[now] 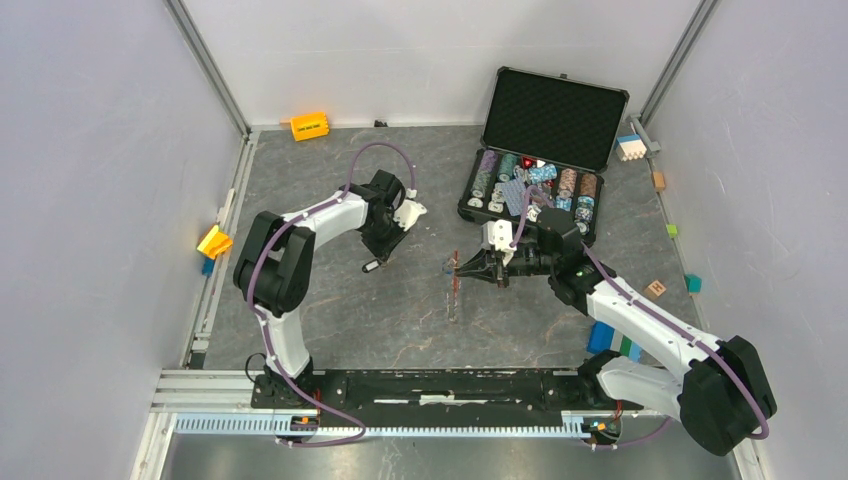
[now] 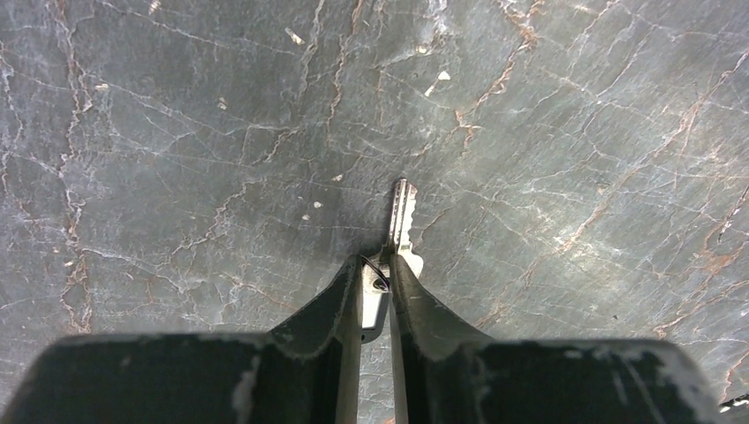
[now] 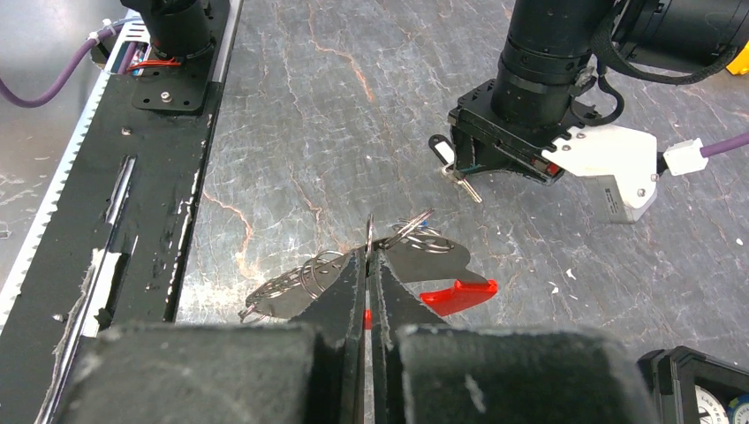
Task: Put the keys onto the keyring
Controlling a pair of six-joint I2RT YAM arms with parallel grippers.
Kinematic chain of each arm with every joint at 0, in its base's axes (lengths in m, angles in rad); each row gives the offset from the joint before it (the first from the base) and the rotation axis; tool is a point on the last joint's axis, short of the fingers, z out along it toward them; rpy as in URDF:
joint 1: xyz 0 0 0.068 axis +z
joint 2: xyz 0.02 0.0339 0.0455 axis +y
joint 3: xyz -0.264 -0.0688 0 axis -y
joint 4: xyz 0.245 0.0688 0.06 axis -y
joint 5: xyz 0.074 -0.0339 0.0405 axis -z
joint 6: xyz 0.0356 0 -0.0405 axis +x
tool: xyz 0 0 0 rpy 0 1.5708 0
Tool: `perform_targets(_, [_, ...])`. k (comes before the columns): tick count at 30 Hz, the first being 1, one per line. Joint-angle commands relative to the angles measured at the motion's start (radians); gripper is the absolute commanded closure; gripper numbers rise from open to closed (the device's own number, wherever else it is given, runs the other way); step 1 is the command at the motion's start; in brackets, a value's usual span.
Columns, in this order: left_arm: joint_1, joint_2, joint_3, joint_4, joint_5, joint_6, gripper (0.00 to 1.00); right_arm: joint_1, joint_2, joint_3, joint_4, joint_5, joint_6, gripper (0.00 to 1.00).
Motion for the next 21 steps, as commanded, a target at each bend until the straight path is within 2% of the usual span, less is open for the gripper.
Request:
perform_targets(1, [-0.003, -0.026, 0.0, 0.019, -0.008, -0.006, 0.79, -0.005, -0.005, 0.001, 0.04, -0.025, 0.014, 1.0])
perform_targets(7, [-0.003, -0.047, 0.007, 0.009, -0.011, 0.012, 0.84, -0.006, -0.003, 0.0, 0.041, -0.029, 0.017, 1.0])
perform_targets(14, [-0.005, -0.055, 0.007, 0.006, 0.007, 0.024, 0.97, -0.008, -0.001, 0.0, 0.043, -0.03, 0.019, 1.0])
perform_targets(21, [-0.011, -0.093, -0.005, 0.007, 0.052, 0.054, 0.98, -0.008, 0.001, 0.001, 0.043, -0.032, 0.02, 1.0])
